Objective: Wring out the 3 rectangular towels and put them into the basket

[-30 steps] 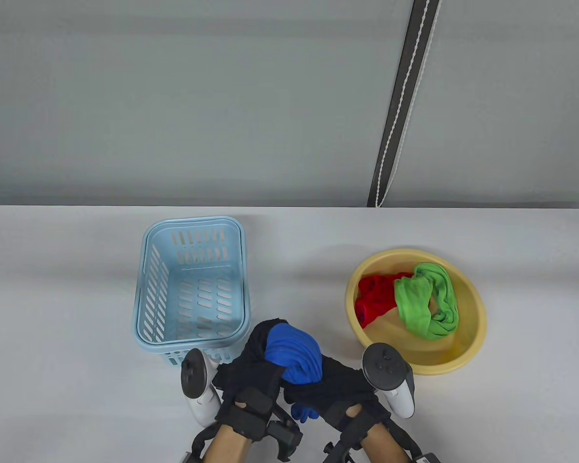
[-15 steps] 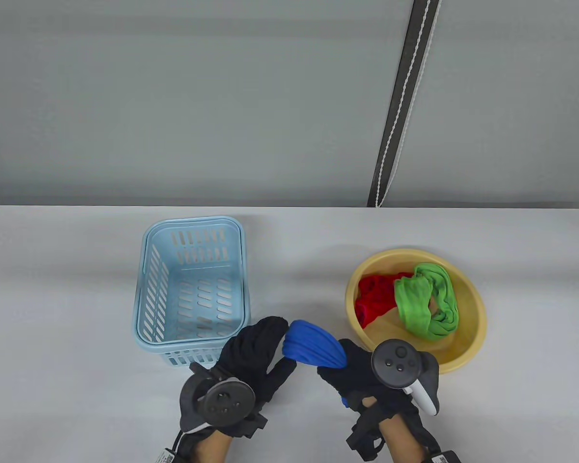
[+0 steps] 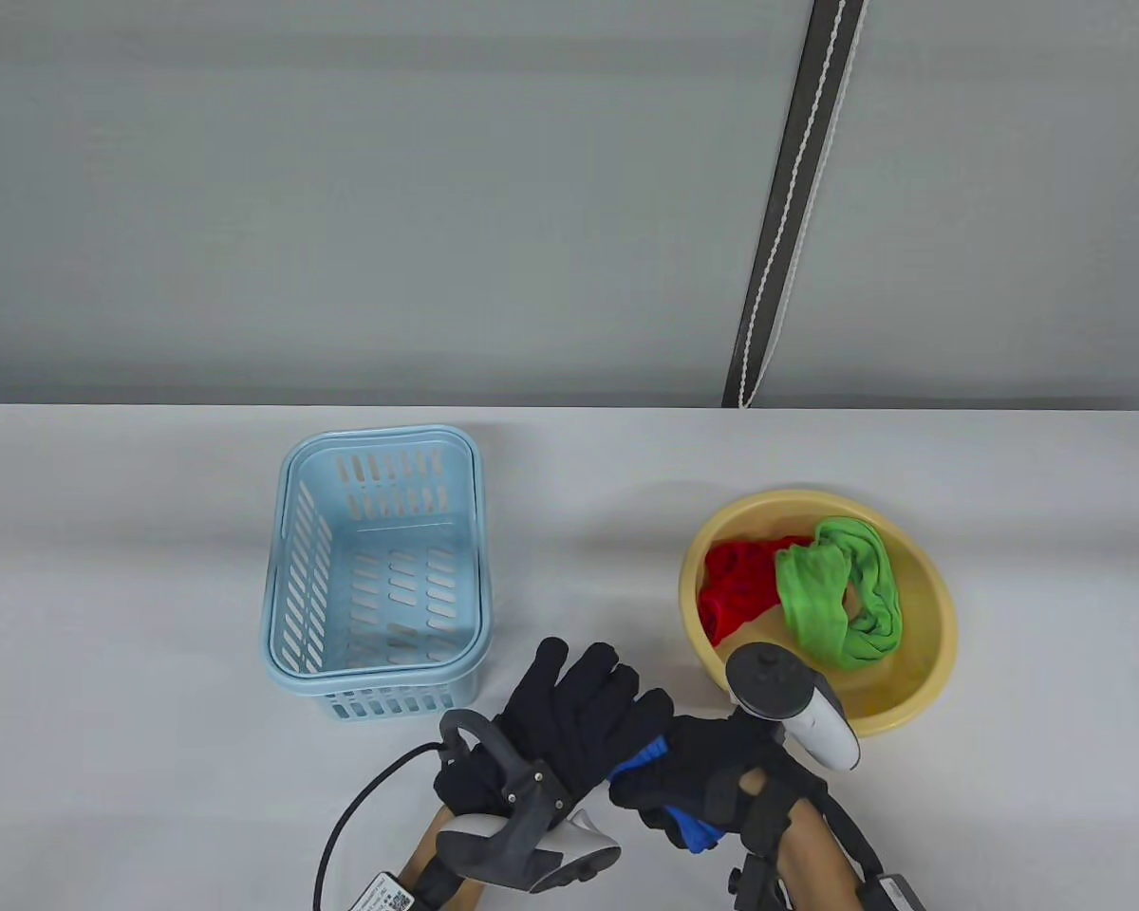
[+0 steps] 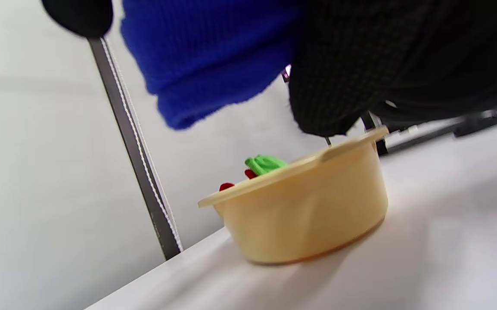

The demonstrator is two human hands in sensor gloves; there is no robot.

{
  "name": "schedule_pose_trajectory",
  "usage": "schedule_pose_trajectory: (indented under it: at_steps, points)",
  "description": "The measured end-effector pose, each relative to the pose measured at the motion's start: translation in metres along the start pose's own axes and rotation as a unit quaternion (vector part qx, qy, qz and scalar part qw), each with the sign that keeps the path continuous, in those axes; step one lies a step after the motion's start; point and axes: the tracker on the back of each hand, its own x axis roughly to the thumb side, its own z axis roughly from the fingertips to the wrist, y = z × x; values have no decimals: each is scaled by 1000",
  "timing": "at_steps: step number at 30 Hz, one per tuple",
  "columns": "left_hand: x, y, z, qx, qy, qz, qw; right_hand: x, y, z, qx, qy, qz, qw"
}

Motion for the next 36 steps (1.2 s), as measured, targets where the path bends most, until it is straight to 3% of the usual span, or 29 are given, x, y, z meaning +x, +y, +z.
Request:
schedule_pose_trajectory:
  at_steps: [4, 9, 13, 16, 18, 21, 26, 29, 31, 34, 36]
  points:
    - [-11, -2, 0, 20, 35, 46, 998, 5, 7, -1, 8, -14, -15, 1000]
    - [-22, -6, 2, 11, 61, 60, 996, 9, 14, 0, -30, -15, 33, 999]
    - [-23, -9, 0, -22, 80, 51, 995, 16, 14, 5, -106, 26, 163, 981]
    - [-22, -10, 1, -41, 100, 55, 993, 18, 17, 8, -173, 27, 252, 952]
    - [-21, -8, 0, -48, 123, 64, 989, 20, 20, 10, -236, 10, 315, 919]
    - [-20, -5, -2, -55, 153, 88, 983, 24, 26, 12, -319, -7, 431, 844]
    - [-21, -7, -5, -89, 200, 168, 961, 24, 30, 12, -366, -12, 506, 781]
    - [-24, -9, -7, -103, 226, 244, 937, 26, 30, 12, -391, -24, 545, 741]
    - [-27, -9, -7, -102, 231, 267, 930, 28, 30, 12, -397, -32, 561, 725]
    - [-31, -11, -7, -129, 252, 322, 904, 31, 29, 10, -406, -41, 585, 701]
    - [-33, -14, -8, -132, 258, 348, 892, 32, 29, 10, -408, -46, 588, 697]
